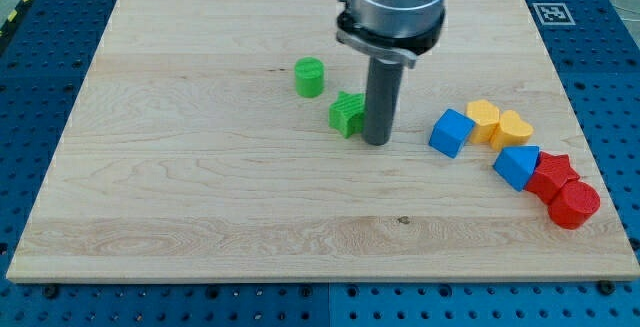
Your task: Push the green star into the green circle
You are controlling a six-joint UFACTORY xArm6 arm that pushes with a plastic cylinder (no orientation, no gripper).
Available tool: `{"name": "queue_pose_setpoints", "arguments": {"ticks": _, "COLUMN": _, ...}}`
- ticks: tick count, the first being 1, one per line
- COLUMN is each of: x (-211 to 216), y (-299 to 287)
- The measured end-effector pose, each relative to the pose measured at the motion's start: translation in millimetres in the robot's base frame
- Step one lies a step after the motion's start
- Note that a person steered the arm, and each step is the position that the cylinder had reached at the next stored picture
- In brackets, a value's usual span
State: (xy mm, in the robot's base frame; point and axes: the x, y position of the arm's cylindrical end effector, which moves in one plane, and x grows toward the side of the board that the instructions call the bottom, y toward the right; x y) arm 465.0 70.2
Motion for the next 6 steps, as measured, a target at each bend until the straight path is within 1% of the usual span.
{"name": "queue_pose_setpoints", "arguments": {"ticks": 1, "x": -10, "y": -9}}
{"name": "queue_pose_setpoints", "arguments": {"ticks": 2, "x": -11, "y": -47}}
{"name": "queue_pose_setpoints", "arguments": {"ticks": 3, "x": -11, "y": -48}}
{"name": "queue_pose_setpoints", "arguments": {"ticks": 4, "x": 10, "y": -49}}
{"name": "queue_pose_setpoints", "arguments": {"ticks": 5, "x": 3, "y": -53}}
{"name": "queue_pose_setpoints", "arguments": {"ticks": 6, "x": -21, "y": -63}}
